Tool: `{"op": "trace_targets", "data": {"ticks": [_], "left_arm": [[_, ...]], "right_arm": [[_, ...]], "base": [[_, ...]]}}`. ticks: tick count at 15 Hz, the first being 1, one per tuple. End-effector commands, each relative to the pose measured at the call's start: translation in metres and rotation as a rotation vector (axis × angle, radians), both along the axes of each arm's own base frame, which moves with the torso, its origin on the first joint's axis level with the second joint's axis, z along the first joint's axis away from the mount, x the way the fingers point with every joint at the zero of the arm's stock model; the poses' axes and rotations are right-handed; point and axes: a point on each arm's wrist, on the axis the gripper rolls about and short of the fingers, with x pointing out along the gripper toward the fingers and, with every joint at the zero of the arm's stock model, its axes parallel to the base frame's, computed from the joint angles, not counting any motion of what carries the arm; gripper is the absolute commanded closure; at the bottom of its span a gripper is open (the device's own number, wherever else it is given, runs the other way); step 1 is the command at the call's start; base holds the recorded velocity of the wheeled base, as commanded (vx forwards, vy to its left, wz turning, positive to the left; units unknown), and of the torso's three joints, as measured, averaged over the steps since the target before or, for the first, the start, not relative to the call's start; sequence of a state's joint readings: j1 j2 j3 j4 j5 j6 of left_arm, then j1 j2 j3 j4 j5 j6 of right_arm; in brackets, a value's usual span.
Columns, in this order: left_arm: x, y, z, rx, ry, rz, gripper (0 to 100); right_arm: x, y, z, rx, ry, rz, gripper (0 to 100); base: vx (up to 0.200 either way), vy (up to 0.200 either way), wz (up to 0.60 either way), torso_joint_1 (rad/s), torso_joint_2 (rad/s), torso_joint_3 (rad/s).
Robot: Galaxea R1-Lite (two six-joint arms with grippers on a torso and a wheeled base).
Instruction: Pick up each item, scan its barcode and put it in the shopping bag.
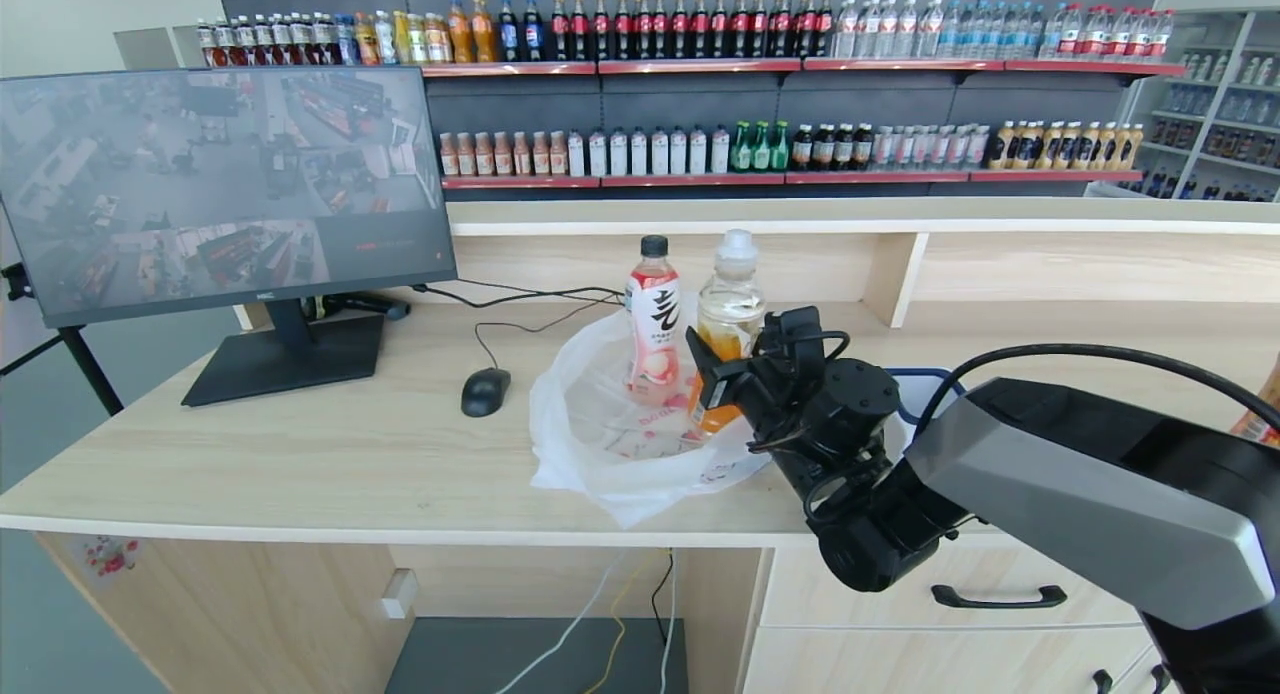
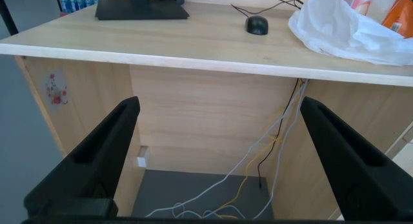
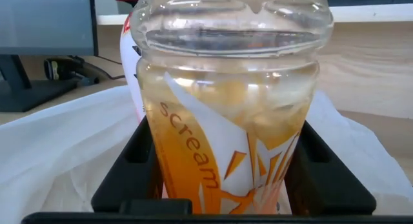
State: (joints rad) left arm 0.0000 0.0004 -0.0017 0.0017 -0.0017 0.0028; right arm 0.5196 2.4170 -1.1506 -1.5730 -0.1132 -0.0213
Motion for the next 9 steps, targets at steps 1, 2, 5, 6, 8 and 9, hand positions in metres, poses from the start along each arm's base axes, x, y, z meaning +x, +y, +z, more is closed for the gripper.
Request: {"op": "trace_targets", "data": {"ticks": [1,2,5,6,8,9], "left_arm": [[0.0000,0.0000,0.0000,0.000,0.000,0.000,0],[0.0000,0.0000,0.0000,0.000,0.000,0.000,0],[0.0000,0.0000,0.0000,0.000,0.000,0.000,0],[0.0000,0.0000,0.0000,0.000,0.000,0.000,0],[0.0000,0.0000,0.0000,0.000,0.000,0.000,0],[0.0000,0.0000,0.0000,0.000,0.000,0.000,0]], "right_arm": [[-0.0002,0.0017,-0.0032,-0.005,0.008,0.003,100],[-0.0004,0.0016,-0.0036,-0.005,0.009,0.003,100],[-0.0031,0.0016,-0.0080,-0.015,0.027,0.005,100],[-0.0033,0.0014,-0.0076,-0.015,0.027,0.005,100],[-0.0037,0.0012,-0.0056,-0.013,0.023,0.005,0],[-0.0037,0.0012,-0.0056,-0.013,0.023,0.005,0]], "base": [[0.000,0.000,0.00,0.000,0.00,0.000],[0.000,0.000,0.00,0.000,0.00,0.000],[0.000,0.000,0.00,0.000,0.00,0.000],[0.000,0.000,0.00,0.000,0.00,0.000],[0.000,0.000,0.00,0.000,0.00,0.000],[0.000,0.000,0.00,0.000,0.00,0.000]]}}
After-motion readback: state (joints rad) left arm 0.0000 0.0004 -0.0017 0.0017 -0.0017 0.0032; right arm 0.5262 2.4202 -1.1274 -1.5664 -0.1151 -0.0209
